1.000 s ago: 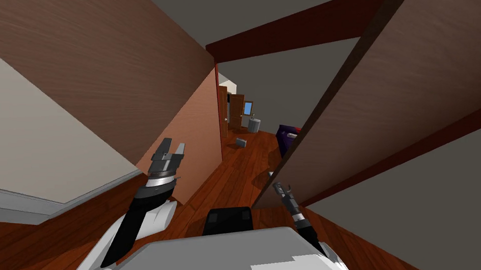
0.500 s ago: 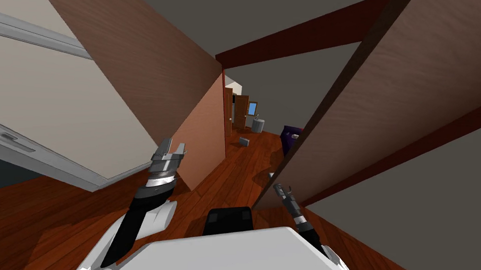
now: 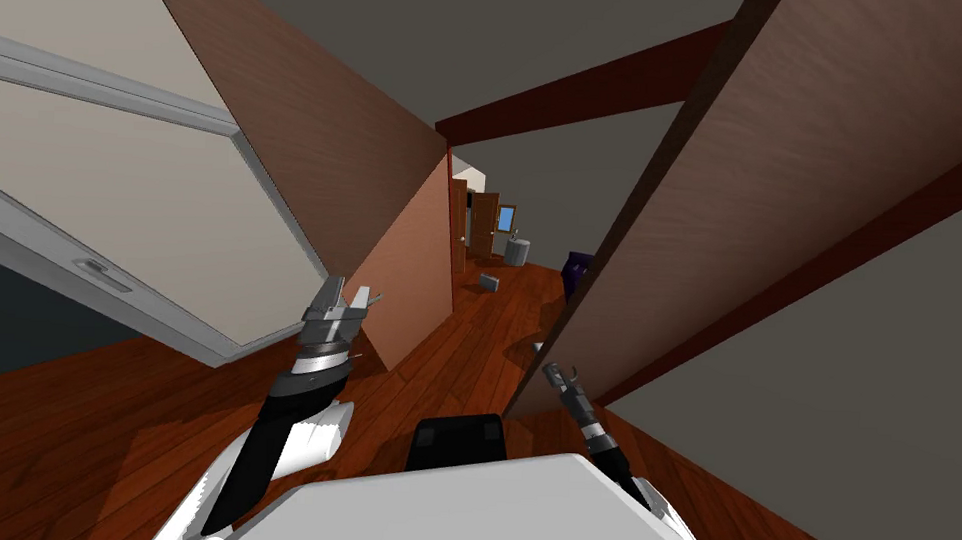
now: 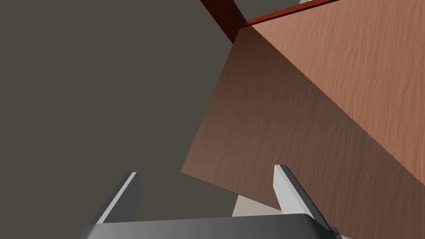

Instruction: Pull the door open

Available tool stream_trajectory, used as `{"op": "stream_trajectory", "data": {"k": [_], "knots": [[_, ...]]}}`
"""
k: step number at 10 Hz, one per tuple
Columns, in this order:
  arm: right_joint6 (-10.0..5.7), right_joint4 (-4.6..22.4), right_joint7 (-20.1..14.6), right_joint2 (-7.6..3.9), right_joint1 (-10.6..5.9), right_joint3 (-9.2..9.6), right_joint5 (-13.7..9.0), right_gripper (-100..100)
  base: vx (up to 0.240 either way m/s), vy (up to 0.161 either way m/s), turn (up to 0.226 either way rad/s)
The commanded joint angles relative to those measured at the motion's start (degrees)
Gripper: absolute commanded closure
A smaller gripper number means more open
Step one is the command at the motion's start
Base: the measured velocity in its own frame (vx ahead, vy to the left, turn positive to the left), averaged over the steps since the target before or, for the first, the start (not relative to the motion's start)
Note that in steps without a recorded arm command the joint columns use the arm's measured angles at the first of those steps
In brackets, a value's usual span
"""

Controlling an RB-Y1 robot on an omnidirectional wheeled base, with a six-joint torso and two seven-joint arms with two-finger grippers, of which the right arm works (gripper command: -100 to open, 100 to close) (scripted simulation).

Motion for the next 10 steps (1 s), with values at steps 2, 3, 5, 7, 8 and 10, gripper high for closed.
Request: {"op": "stream_trajectory", "data": {"k": [2,3,5,7,8,10], "knots": [[1.74,-0.2,1.0,0.64,-1.89,1.9,-1.0,100,-0.236,-0.058,0.109],[2.6,-0.7,1.4,0.82,-2.37,2.46,-1.4,100,-0.238,-0.037,0.083],[3.98,-1.4,1.9,1.1,-3.14,3.35,-1.9,100,-0.194,-0.05,0.053],[5.39,-2.1,2.5,1.4,-3.94,4.27,-2.5,100,-0.136,-0.059,0.06],[6.81,-2.8,3.0,1.69,-4.73,5.18,-3.1,100,-0.159,-0.069,0.074],[7.74,-2.8,3.4,1.89,-5.24,5.78,-3.5,100,-0.173,-0.073,0.072]]}}
